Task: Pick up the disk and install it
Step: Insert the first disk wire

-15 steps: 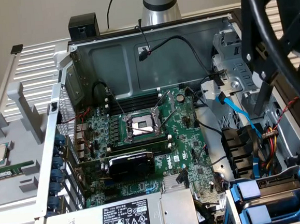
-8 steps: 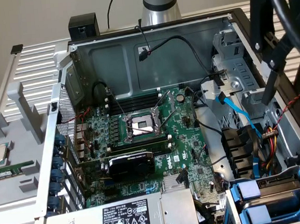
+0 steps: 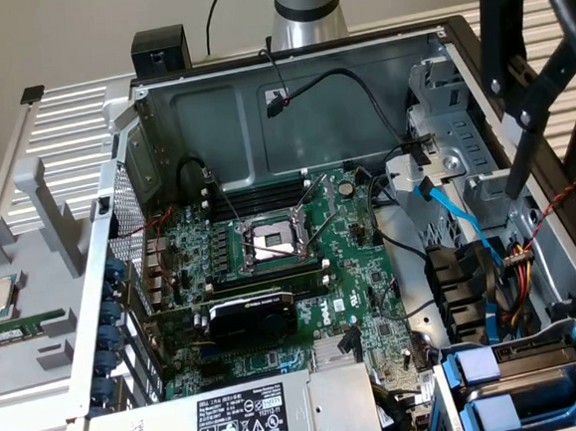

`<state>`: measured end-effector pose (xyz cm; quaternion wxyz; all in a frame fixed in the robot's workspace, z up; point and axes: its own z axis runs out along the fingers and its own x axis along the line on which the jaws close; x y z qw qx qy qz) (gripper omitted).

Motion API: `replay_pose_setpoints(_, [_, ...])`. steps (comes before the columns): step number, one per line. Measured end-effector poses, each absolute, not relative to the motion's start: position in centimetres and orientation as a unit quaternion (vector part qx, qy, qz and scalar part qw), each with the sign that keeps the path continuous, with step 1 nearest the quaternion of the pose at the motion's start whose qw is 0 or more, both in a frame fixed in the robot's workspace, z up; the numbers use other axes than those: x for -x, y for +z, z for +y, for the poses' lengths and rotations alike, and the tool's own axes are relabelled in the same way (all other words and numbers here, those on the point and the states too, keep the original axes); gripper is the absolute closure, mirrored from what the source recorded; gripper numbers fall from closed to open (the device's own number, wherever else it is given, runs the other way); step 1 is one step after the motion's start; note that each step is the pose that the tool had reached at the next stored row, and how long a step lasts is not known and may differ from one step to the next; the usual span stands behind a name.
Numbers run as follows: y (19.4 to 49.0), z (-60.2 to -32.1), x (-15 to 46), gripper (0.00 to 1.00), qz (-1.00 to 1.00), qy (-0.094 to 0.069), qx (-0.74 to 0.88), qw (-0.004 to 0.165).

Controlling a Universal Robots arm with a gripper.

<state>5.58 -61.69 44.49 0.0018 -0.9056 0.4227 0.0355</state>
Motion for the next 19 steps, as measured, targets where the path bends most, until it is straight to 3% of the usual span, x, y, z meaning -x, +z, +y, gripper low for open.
replay_pose_setpoints(19, [44.54, -61.68, -5.95, 0.43, 0.328, 0.032, 0.944, 0.000])
